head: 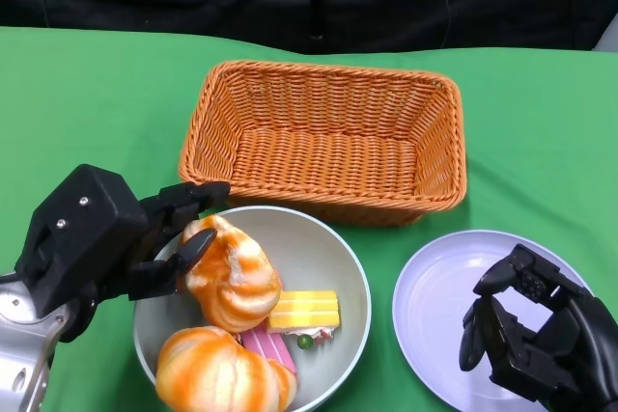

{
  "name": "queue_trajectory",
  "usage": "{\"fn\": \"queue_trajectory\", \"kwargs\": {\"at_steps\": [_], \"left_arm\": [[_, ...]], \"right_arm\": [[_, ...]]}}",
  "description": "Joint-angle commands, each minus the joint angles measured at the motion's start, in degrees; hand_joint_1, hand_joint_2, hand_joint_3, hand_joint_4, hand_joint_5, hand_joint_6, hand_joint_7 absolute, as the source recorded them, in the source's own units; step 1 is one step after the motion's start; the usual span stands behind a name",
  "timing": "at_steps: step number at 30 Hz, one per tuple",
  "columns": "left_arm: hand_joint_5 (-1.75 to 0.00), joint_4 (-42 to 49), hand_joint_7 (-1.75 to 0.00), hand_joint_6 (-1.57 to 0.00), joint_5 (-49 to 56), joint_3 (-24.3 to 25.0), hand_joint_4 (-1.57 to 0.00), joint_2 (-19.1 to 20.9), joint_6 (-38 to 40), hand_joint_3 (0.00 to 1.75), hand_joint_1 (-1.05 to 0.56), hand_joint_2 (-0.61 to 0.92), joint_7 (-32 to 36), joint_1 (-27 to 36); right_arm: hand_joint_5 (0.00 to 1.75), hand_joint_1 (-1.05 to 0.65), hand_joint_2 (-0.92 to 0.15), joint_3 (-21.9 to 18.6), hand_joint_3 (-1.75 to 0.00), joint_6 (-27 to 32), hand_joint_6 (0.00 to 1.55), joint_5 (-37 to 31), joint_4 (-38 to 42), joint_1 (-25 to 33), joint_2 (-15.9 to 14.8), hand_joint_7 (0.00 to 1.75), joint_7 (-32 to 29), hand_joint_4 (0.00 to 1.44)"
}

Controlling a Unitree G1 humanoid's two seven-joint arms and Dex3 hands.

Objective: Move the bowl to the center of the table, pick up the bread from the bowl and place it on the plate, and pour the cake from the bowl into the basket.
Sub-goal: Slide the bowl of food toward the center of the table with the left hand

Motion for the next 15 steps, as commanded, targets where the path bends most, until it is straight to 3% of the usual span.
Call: {"fn": "queue_trajectory", "kwargs": {"at_steps": [1, 15], "left_arm": [[-0.01, 0.3, 0.0, -0.13, -1.7, 1.1, -0.04, -0.4, -0.3, 0.82, -0.89, 0.92, -0.3, 0.4], [-0.05, 1.5, -0.02, -0.17, -3.6, 1.1, -0.13, -2.0, -3.9, 0.79, -0.87, 0.92, -1.5, 1.4]], "right_arm": [[1.75, -0.15, -0.57, -0.2, -1.15, -0.9, 0.74, -0.1, -1.1, 0.4, -0.2, 1.59, 0.3, 0.86], [1.75, -0.15, -0.59, 0.0, -1.13, -1.3, 0.74, -0.6, -1.8, 1.2, -0.4, 1.57, 0.5, 0.85]]}}
